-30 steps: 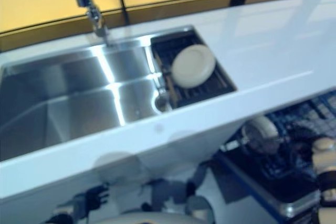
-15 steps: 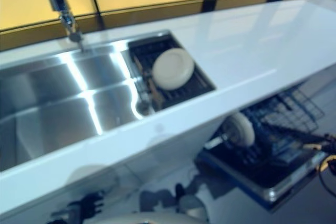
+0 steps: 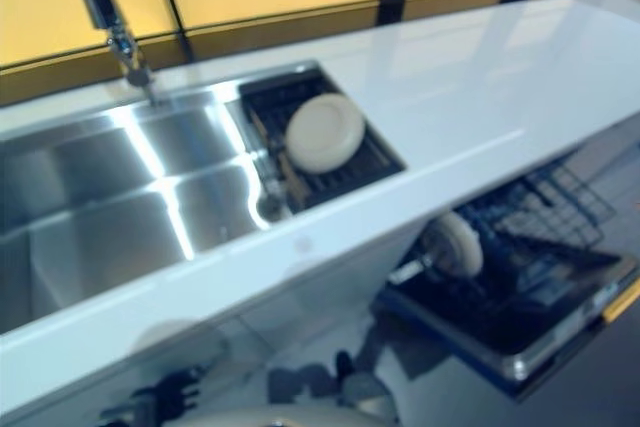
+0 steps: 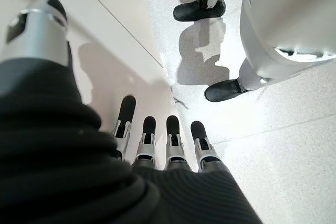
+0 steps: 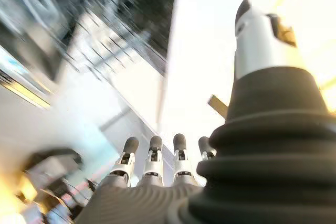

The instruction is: Take plates into dishwasher

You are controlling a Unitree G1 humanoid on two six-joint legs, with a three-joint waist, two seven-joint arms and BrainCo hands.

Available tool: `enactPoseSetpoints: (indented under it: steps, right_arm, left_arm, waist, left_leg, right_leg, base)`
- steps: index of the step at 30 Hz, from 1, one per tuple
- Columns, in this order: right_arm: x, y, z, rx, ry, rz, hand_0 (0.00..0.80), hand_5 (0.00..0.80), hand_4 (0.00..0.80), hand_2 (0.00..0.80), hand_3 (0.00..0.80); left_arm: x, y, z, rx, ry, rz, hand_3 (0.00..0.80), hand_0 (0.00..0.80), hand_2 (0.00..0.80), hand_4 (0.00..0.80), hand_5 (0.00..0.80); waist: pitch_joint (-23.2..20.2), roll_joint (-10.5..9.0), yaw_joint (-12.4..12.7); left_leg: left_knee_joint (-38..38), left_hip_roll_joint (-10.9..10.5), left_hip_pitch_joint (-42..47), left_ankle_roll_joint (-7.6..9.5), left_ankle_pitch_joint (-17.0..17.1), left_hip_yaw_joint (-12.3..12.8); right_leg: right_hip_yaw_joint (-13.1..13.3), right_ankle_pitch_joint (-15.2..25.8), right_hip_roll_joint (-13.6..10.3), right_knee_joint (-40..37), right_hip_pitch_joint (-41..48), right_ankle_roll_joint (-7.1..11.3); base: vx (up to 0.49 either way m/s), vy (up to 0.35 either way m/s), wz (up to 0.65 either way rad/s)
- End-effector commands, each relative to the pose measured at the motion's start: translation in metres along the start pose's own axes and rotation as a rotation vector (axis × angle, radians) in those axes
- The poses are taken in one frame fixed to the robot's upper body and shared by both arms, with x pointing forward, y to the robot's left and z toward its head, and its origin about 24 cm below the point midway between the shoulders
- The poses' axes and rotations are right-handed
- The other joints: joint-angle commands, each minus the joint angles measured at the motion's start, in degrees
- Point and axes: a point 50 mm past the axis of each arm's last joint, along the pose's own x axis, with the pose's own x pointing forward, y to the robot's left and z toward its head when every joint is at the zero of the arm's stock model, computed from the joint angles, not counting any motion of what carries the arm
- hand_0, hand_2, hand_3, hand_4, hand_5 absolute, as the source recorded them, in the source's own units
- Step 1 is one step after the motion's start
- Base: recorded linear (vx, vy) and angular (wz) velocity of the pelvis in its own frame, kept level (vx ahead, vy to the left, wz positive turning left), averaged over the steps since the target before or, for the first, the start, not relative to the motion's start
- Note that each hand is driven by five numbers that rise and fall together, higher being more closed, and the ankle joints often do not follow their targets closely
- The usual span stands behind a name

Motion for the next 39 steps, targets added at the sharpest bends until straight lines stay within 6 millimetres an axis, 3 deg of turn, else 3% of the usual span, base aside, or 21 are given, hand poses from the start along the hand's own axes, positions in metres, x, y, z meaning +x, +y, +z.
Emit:
enactPoseSetpoints:
  steps: [1,8,13,19,25,30,39]
  right_arm:
    - [-0.007,-0.039,0.058,0.034,-0.162,-0.173,0.000,0.000,0.000,0.000,0.000]
    - [-0.008,-0.045,0.093,0.061,-0.213,-0.232,0.000,0.000,0.000,0.000,0.000]
    - [-0.014,-0.033,0.132,0.020,-0.367,-0.196,0.000,0.000,0.000,0.000,0.000]
    - [-0.024,0.004,0.169,-0.188,-0.515,-0.092,0.000,0.000,0.000,0.000,0.000]
    - [-0.031,0.046,0.192,-0.505,-0.665,-0.133,0.000,0.000,0.000,0.000,0.000]
    - [-0.031,0.092,0.194,-0.726,-0.733,-0.102,0.000,0.000,0.000,0.000,0.000]
    - [-0.029,0.131,0.193,-0.905,-0.799,-0.083,0.000,0.000,0.000,0.000,0.000]
  left_arm:
    - [0.001,0.003,0.021,-0.010,-0.063,0.024,0.000,0.000,0.000,0.000,0.000]
    - [0.000,0.005,0.018,0.002,-0.050,0.038,0.000,0.000,0.000,0.000,0.000]
    - [0.000,0.003,0.017,0.003,-0.047,0.035,0.000,0.000,0.000,0.000,0.000]
    - [0.000,-0.001,0.024,0.006,-0.056,0.022,0.000,0.000,0.000,0.000,0.000]
    - [0.001,-0.008,0.026,0.005,-0.053,-0.003,0.000,0.000,0.000,0.000,0.000]
    - [0.001,-0.011,0.025,0.003,-0.034,-0.017,0.000,0.000,0.000,0.000,0.000]
    - [0.001,-0.012,0.026,-0.010,-0.013,-0.025,0.000,0.000,0.000,0.000,0.000]
  waist:
    - [-0.4,-1.10,2.1]
    - [-0.2,-2.02,4.8]
    - [-0.4,-2.13,6.1]
    - [-0.3,-2.14,7.7]
    - [0.5,-1.70,9.8]
    - [0.6,-0.95,11.8]
    - [0.3,-0.44,13.9]
  left_leg:
    - [0.6,-1.3,-1.6,3.64,-1.2,-6.2]
    - [0.6,-1.7,-1.9,3.82,-1.2,-7.7]
    - [0.7,-1.9,-2.0,3.63,-1.0,-8.5]
    - [1.0,-2.3,-2.3,3.75,-0.9,-9.6]
    - [1.1,-2.5,-2.4,3.92,-0.7,-10.9]
    - [1.1,-2.6,-2.5,3.76,-0.5,-12.0]
    - [0.9,-2.7,-3.0,3.32,0.0,-13.2]
  right_leg:
    - [-1.3,-3.3,0.7,2.9,2.4,3.37]
    - [-2.8,-3.6,0.2,2.6,3.2,3.32]
    - [-3.7,-3.8,-0.2,2.4,3.9,3.21]
    - [-5.2,-4.3,-0.8,2.9,4.3,3.07]
    - [-6.5,-4.3,-1.6,2.9,5.0,3.22]
    - [-8.1,-4.4,-2.4,2.1,6.0,3.32]
    - [-10.3,-4.7,-3.0,1.2,7.0,3.18]
  base:
    - [0.000,0.000,0.00]
    - [0.002,-0.014,0.04]
    - [0.020,-0.008,0.11]
    - [0.013,-0.001,0.09]
    - [0.016,0.003,0.14]
    - [0.041,0.024,0.21]
    - [0.035,0.020,0.19]
